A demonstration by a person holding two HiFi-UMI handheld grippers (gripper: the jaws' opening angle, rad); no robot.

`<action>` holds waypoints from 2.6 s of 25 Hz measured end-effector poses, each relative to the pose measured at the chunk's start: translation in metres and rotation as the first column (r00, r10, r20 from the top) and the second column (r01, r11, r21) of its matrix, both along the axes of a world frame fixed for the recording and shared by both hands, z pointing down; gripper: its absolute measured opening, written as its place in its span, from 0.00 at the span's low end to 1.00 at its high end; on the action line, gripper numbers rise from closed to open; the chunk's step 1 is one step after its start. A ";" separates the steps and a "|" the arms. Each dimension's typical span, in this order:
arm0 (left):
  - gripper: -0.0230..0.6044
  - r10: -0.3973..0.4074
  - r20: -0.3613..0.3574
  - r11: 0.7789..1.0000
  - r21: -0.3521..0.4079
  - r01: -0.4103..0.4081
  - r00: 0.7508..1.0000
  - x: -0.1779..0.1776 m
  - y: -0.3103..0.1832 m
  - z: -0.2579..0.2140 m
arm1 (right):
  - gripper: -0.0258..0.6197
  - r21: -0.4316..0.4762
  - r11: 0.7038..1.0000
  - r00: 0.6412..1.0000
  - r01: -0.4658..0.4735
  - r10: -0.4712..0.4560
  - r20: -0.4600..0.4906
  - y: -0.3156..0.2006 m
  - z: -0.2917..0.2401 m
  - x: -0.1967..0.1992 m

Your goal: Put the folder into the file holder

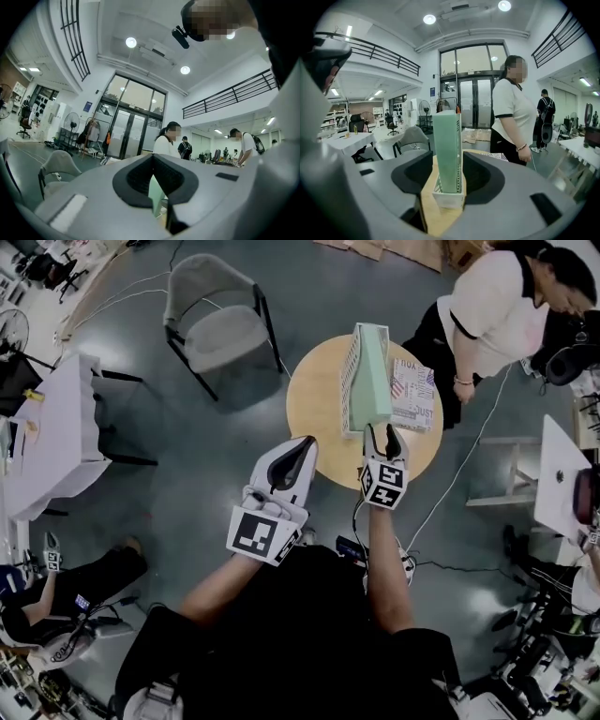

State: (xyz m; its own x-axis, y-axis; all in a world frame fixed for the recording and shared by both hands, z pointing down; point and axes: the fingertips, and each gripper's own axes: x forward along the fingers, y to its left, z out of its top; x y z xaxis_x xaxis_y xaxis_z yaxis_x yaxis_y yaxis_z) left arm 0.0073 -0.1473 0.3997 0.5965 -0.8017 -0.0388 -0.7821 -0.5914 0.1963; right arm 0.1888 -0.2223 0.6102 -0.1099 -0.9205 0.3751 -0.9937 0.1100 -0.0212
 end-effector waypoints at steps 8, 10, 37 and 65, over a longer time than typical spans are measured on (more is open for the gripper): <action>0.05 -0.022 0.003 0.999 0.032 0.022 1.000 0.011 0.048 -0.014 | 0.19 -0.024 1.000 0.997 0.001 0.001 0.073 0.057 -0.028 0.008; 0.05 -0.032 0.003 0.999 0.034 0.032 0.999 0.013 0.061 -0.016 | 0.14 -0.034 0.999 0.996 0.013 -0.010 0.084 0.073 -0.034 0.008; 0.05 -0.105 0.008 0.994 0.026 0.105 0.994 -0.027 0.127 -0.024 | 0.06 0.061 0.995 0.988 0.076 -0.083 0.133 0.208 -0.150 -0.035; 0.05 -0.066 0.002 0.997 0.032 0.066 0.998 -0.061 0.137 -0.024 | 0.03 0.121 0.992 0.989 0.045 -0.062 0.137 0.254 -0.190 -0.077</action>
